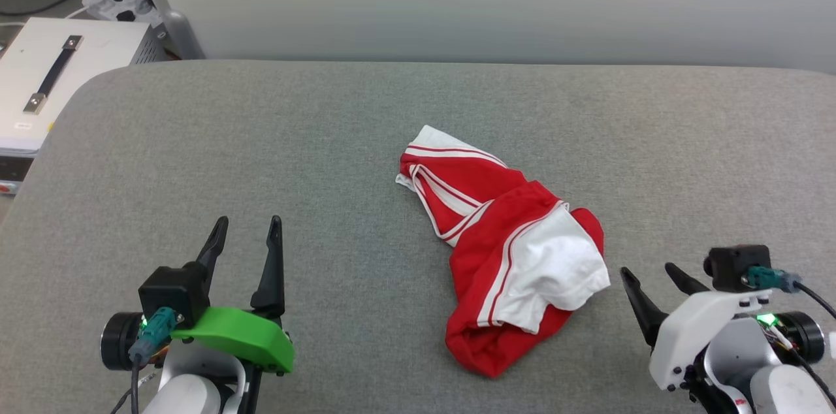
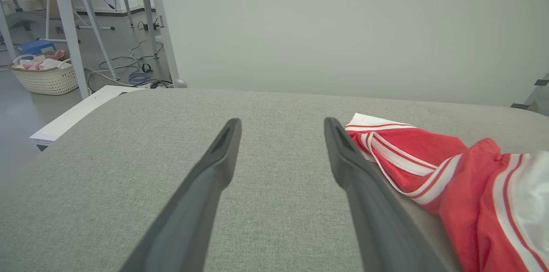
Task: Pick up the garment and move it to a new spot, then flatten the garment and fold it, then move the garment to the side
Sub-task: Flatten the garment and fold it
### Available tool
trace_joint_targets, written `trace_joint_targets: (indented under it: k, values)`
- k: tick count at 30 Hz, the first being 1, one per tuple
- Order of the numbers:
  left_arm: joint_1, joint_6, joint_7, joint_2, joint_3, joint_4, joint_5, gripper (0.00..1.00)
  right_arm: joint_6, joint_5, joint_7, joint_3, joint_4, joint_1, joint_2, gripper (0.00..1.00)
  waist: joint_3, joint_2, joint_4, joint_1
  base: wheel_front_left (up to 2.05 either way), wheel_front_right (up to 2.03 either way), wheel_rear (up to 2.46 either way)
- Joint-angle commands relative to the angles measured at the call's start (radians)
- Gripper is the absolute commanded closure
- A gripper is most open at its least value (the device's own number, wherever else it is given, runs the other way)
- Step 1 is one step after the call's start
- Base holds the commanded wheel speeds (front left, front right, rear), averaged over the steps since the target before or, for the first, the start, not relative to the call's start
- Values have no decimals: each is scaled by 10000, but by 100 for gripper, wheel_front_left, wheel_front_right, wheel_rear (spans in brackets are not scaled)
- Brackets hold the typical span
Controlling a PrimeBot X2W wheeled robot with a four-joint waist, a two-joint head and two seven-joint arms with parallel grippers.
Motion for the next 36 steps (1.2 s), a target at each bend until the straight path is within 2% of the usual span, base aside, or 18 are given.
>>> trace_joint_targets:
  k: [1, 13, 14, 15, 16, 17, 22, 27, 31, 36]
  values:
    - [-244, -58, -80, -80, -10, 81, -4, 0, -7, 190, 218, 300, 113, -367, -191, 0, 311, 0, 282, 0, 0, 0, 0]
    - [-890, -320, -365, -398, -55, 553, -45, 0, -7, 1185, 1369, 2775, 1003, -2756, -1505, 0, 1161, 0, 845, 0, 0, 0, 0]
    - [-974, -381, -414, -452, -75, 685, -48, 0, -7, 1461, 1788, 3384, 1241, -3083, -1802, 0, 1253, 0, 923, 0, 0, 0, 0]
    - [-996, -397, -425, -465, -78, 722, -52, 0, -7, 1550, 1864, 3505, 1261, -3146, -1868, 0, 1270, 0, 933, 0, 0, 0, 0]
    - [-1020, -413, -442, -481, -76, 759, -54, 0, -7, 1650, 1914, 3612, 1271, -3215, -1944, 53, 1292, 0, 940, 0, 0, 0, 0]
    - [-1033, -421, -455, -494, -74, 786, -54, 0, -7, 1718, 1919, 3671, 1262, -3260, -1999, 100, 1306, 0, 941, 0, 0, 0, 0]
    - [-1032, -418, -519, -541, -19, 907, -63, 0, -7, 1822, 1849, 3670, 953, -3403, -2309, 100, 1287, 0, 815, 0, 0, 0, 0]
    - [-977, -388, -555, -531, 17, 933, -37, 0, -7, 1650, 1752, 3082, 417, -3347, -2601, 100, 1125, 0, 553, 0, 0, 0, 0]
    - [-899, -352, -569, -517, 28, 928, -36, 0, -7, 1430, 1891, 2167, 151, -3125, -2812, 100, 964, 0, 293, 0, 0, 0, 0]
    - [-819, -324, -569, -506, 0, 884, -56, 0, -7, 952, 2272, 452, 115, -2427, -2820, 100, 889, 0, 50, 0, 0, 0, 0]
